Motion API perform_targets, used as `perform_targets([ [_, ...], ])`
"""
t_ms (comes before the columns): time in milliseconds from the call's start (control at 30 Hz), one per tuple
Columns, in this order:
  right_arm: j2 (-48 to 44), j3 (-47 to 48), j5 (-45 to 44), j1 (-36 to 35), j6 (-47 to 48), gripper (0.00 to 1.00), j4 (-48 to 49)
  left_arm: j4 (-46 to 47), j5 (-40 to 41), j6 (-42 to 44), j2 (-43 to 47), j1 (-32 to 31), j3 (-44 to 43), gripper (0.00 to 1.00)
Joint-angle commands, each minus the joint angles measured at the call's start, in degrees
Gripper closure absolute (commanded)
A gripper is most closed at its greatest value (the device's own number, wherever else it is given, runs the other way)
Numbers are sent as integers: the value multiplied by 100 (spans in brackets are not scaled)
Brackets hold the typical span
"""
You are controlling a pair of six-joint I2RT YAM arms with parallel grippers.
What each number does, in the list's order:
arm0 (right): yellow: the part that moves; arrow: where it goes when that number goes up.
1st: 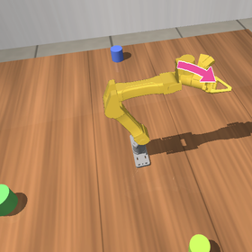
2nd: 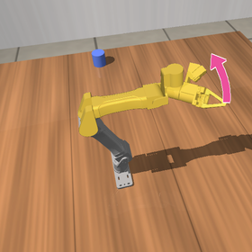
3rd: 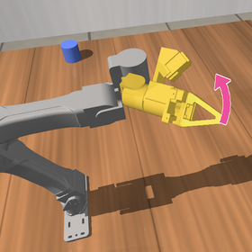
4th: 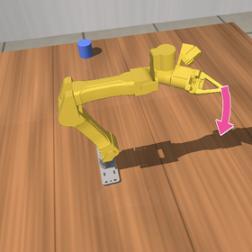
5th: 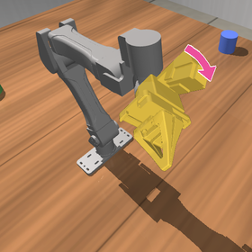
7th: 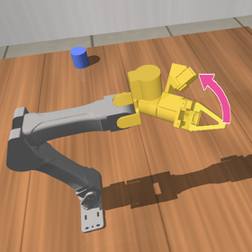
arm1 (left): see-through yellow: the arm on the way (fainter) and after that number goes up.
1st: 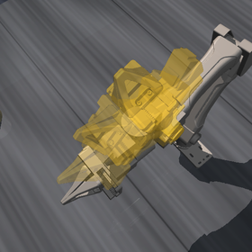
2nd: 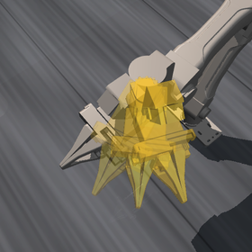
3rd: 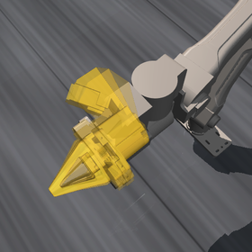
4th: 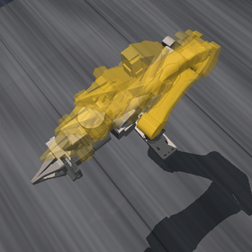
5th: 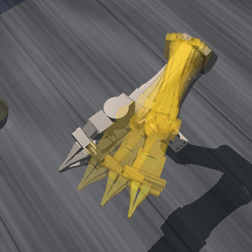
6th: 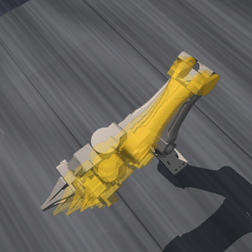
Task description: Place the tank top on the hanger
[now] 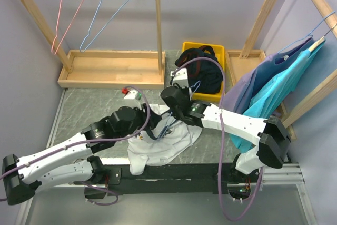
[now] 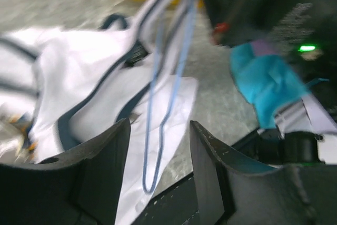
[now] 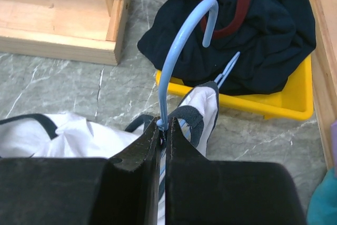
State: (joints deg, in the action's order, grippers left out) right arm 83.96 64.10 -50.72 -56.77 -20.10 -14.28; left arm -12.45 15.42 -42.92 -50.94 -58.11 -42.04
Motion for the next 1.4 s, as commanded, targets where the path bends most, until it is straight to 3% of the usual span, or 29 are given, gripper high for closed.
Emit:
perform_targets([
  [0,182,279,-263,-18,-407,100,-145,-1277,989,-1236,251,-8,168,44],
  [300,349,490,-289,-9,-548,100,-110,-1252,919,-1738,207,-8,846,37],
  [633,366,455,-307,0,-697,100,-22,-971,1305,-1905,-223,-16,935,40],
  [900,577,648,-342,0,-750,100,-13,-847,1394,-1843,-549,-8,864,57],
  [1133,709,718,-421,43,-820,100,22,-1005,1341,-1782,-338,-8,864,84],
  [1367,928,938,-570,79,-1005,100,-57,-1181,893,-1500,180,-8,759,91],
])
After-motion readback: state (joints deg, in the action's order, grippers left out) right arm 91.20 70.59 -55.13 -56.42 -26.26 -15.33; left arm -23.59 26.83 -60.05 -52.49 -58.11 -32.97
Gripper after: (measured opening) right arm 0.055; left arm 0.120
